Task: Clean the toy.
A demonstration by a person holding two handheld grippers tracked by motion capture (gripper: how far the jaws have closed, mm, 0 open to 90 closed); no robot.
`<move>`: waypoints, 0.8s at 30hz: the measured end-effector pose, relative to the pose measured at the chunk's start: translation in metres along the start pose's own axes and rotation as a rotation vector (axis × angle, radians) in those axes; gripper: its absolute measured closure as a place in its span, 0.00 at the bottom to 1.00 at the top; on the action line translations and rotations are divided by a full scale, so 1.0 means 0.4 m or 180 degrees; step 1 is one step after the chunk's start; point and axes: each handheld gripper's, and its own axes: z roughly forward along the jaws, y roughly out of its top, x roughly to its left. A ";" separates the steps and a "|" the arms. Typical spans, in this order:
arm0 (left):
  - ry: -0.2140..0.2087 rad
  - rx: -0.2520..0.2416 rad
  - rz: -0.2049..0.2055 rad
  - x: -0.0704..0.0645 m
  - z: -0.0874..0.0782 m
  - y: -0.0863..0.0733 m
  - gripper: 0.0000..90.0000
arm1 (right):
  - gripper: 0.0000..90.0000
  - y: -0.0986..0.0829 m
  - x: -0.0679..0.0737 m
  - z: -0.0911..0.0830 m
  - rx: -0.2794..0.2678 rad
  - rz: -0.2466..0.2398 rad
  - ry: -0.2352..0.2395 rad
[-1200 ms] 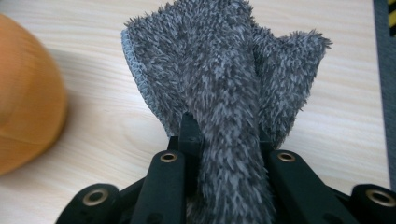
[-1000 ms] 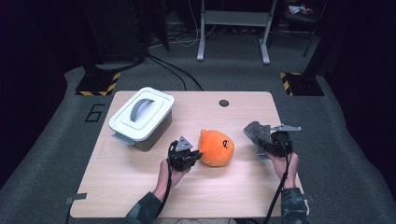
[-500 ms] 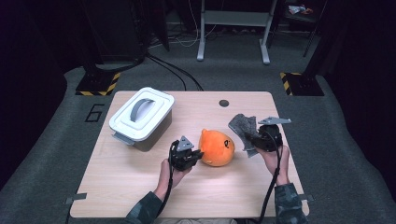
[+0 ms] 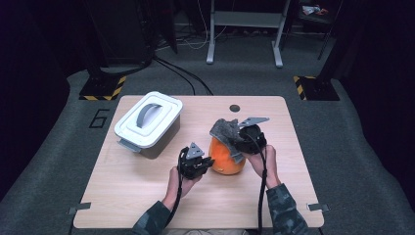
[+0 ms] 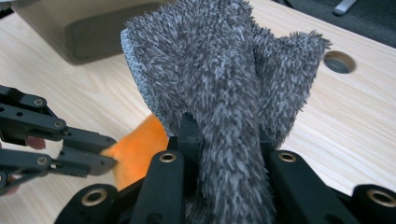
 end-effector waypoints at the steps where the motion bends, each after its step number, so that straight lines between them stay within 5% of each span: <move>1: -0.0004 0.0003 -0.0013 0.000 0.000 0.001 0.91 | 0.83 0.010 0.014 0.019 0.0035 -0.0029 0.0036; 13: -0.0006 -0.0007 -0.0016 0.000 0.003 0.002 0.91 | 0.83 0.010 0.042 0.070 0.0061 -0.0030 0.0127; 24: 0.0005 0.0019 -0.0077 -0.003 0.006 -0.004 0.92 | 0.83 -0.013 0.040 0.076 0.0087 -0.0065 0.0011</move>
